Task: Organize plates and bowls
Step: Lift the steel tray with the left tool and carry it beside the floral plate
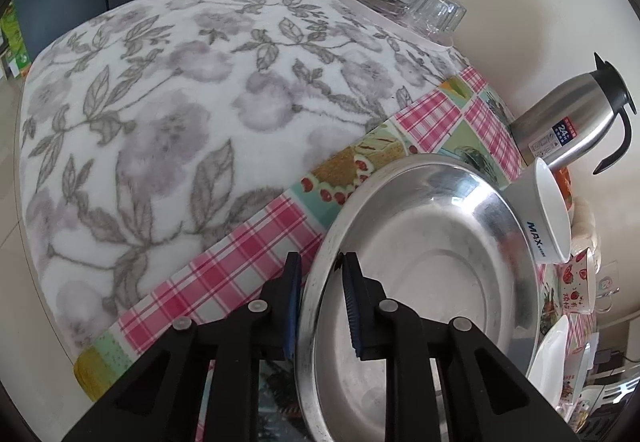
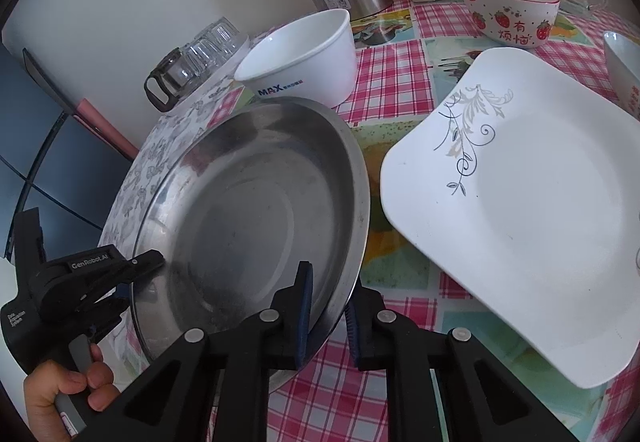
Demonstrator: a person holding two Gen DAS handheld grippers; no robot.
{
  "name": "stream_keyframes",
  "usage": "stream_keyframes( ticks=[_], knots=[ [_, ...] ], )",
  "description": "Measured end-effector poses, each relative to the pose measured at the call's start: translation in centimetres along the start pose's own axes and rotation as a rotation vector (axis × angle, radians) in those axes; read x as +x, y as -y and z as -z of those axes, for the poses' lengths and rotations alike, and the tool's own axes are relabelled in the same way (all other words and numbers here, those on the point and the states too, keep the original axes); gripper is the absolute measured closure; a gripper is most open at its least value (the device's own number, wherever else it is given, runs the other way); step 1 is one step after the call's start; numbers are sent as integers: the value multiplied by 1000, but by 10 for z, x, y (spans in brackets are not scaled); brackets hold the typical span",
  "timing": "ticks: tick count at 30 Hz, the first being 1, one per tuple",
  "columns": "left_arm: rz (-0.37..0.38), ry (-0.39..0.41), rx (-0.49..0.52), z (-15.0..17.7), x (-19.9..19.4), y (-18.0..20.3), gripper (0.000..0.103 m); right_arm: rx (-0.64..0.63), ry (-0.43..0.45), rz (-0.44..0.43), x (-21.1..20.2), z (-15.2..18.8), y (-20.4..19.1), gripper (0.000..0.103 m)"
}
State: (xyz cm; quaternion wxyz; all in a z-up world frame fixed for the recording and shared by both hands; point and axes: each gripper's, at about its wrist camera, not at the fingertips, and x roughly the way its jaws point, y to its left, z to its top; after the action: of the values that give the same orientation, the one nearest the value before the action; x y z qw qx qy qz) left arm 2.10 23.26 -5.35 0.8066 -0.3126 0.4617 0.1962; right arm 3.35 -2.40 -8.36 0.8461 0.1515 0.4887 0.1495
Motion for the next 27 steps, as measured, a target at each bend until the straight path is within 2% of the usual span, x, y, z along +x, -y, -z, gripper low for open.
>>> stream_keyframes(
  ticks=[8,12,22,27],
  knots=[
    [-10,16,44,-3,4,6,81,-7,5,-9,2,-1,0,87],
    [4,8,54,-2,5,6,82,-26,-3,14,0,-1,-4,87],
    [46,-31,33,3,0,4,83,-81,0,44,-17,-2,-6,86],
    [51,-22,44,7,-10,5,83,-92,1,40,-24,-2,-4,86]
  ],
)
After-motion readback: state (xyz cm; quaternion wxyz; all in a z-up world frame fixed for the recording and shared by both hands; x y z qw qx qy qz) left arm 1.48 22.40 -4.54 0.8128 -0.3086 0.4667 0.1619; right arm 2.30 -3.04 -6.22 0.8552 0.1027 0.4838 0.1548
